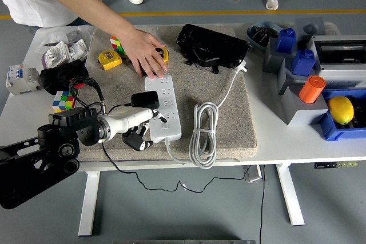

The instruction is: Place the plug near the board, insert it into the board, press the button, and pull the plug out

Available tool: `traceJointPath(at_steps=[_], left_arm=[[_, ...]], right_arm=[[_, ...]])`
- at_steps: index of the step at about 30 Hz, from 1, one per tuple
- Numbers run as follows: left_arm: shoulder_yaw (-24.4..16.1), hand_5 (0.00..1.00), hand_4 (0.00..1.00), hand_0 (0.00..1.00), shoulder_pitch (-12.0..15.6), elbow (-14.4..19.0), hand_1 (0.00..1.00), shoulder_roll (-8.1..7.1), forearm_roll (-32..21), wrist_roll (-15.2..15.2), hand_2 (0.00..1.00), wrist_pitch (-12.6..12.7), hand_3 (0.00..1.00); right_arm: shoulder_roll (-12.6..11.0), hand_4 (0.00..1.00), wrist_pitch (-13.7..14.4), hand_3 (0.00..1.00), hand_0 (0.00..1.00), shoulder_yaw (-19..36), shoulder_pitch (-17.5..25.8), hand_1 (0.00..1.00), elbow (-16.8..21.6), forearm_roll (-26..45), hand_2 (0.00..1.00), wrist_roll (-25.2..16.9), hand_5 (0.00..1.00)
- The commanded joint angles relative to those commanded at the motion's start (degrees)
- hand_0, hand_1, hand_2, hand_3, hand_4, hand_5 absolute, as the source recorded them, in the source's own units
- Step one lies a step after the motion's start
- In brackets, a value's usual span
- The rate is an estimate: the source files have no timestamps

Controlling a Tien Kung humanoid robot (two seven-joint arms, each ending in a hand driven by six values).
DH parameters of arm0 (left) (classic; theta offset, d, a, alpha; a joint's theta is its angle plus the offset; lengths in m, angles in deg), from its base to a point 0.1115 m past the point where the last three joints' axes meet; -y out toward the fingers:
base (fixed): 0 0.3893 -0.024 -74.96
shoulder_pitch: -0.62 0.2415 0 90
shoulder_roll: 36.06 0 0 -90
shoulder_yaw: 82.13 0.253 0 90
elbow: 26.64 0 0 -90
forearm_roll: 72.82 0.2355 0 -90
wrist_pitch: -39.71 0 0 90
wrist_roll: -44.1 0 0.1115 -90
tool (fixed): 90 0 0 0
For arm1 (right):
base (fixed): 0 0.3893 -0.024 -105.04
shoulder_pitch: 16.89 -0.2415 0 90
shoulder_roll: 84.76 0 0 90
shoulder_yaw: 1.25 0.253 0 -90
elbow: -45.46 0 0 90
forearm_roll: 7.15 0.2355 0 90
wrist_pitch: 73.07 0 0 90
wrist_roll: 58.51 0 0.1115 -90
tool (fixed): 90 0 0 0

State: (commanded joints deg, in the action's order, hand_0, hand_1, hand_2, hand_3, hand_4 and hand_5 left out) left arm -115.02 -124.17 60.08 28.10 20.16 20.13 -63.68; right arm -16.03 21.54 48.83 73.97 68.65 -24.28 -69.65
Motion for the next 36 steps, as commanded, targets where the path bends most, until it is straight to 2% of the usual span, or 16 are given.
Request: traceJointPath(at_steps=[17,36], left_arm=[[1.9,0.002,0.626,0.036,-1.1,-3.0,0.094,0.98,-0.3,-0.7,0.166,-0.6,0.880],[2.6,0.002,0.630,0.035,-1.4,-2.3,0.092,0.80,-2.0,-1.7,0.165,-2.9,0.859]], right_arm=[[0.0,0.998,0.0,0.597,0.711,0.3,0.0,0.715,0.1,-0.1,0.702,0.0,0.607],[0.1,0.998,0.1,0.598,0.711,0.9,0.0,0.715,0.4,-0.5,0.702,0.0,0.606]])
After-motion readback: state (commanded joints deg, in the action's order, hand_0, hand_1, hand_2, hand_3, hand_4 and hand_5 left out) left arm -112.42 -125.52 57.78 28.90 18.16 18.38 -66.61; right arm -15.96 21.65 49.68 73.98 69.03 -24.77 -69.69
